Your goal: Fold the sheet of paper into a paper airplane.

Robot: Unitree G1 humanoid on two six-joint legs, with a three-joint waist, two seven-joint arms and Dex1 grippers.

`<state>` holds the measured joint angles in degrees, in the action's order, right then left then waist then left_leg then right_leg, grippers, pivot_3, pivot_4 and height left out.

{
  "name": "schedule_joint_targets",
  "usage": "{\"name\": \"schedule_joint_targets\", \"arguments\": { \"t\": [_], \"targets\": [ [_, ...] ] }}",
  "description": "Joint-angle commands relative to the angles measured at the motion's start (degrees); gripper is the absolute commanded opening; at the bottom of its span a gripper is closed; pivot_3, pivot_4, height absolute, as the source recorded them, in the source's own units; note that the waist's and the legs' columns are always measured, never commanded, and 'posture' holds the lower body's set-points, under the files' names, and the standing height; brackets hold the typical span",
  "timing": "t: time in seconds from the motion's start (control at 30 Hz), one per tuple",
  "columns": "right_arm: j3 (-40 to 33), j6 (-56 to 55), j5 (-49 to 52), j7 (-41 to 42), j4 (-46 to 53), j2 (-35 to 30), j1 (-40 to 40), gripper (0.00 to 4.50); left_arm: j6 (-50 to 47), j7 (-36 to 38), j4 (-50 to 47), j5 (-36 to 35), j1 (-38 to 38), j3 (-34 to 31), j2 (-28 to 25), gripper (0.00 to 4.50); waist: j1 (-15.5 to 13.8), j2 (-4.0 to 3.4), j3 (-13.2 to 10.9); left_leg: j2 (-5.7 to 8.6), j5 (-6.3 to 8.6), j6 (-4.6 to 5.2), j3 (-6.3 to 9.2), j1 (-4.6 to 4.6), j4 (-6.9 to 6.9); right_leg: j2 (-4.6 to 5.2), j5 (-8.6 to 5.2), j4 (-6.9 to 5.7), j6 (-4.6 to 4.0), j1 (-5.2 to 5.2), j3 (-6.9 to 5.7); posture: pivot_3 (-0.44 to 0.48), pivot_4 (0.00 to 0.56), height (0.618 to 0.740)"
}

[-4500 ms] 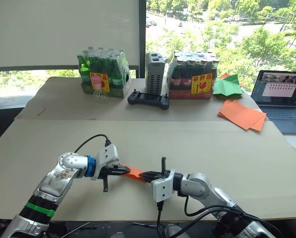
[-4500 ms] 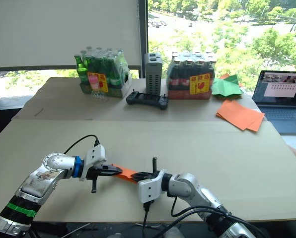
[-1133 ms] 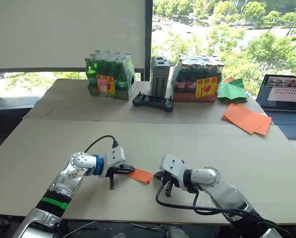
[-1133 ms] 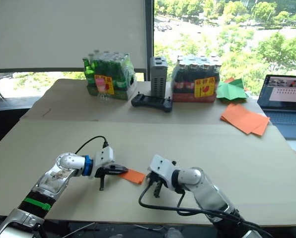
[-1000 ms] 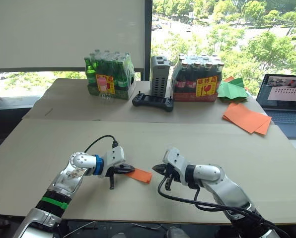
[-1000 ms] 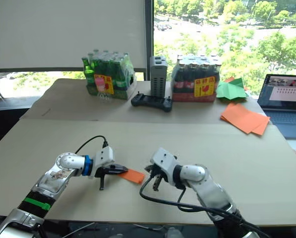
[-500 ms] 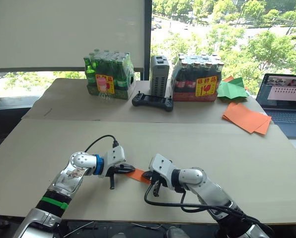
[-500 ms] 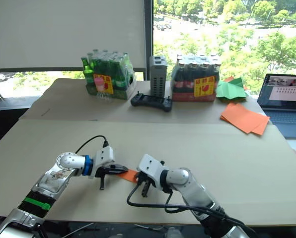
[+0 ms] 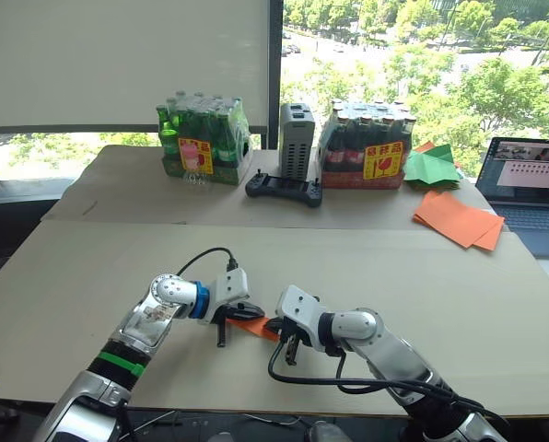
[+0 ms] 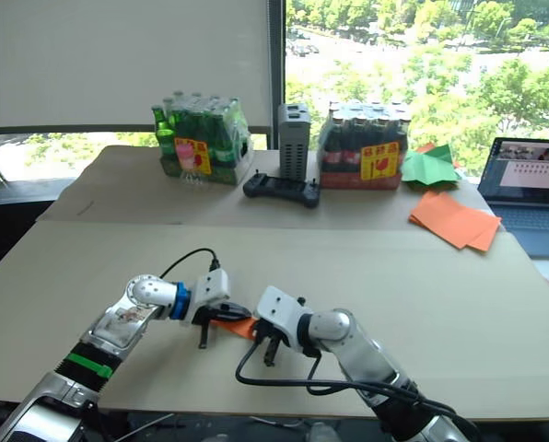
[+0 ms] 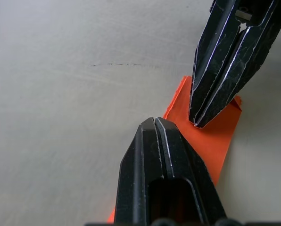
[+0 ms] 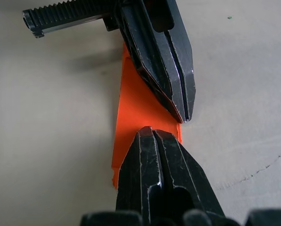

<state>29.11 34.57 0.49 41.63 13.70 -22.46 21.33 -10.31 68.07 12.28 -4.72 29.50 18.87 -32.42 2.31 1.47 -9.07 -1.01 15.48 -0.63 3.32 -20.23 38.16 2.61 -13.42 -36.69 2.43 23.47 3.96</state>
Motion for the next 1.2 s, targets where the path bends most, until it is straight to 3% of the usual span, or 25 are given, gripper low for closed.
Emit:
{"name": "schedule_joint_targets", "arguments": {
  "t": [0.03, 0.43, 1.2],
  "targets": [
    [1.6, 3.08, -1.45, 0.05, -1.92, -0.92, -1.11, 0.01, 0.66, 1.43, 2.57, 2.39, -0.6, 2.19, -0.66, 0.0, 0.04, 0.0, 0.0, 0.0, 0.0, 0.0, 0.0, 0.0, 0.0, 0.0, 0.0, 0.0, 0.0, 0.0, 0.0, 0.0, 0.15, 0.733],
    [2.02, 3.76, -1.08, -0.17, -1.88, -1.09, -0.8, 0.01, 3.08, 1.61, 3.98, 3.31, -2.52, 1.72, -3.96, 0.0, 0.41, 0.0, 0.01, -0.03, 0.0, 0.0, 0.0, 0.04, -0.04, -0.03, -0.01, -0.01, -0.01, 0.0, 0.0, 0.0, 0.15, 0.733],
    [2.99, 3.64, -0.98, 0.76, -2.36, -1.36, 0.06, 0.01, 3.75, -0.93, 5.12, 3.08, -8.34, -5.34, -11.0, 0.0, 1.73, -0.03, 0.03, -0.11, 0.0, 0.0, -0.02, 0.53, -0.33, -0.11, -0.11, -0.07, -0.14, -0.22, 0.03, 0.0, 0.15, 0.733]
  ]
}}
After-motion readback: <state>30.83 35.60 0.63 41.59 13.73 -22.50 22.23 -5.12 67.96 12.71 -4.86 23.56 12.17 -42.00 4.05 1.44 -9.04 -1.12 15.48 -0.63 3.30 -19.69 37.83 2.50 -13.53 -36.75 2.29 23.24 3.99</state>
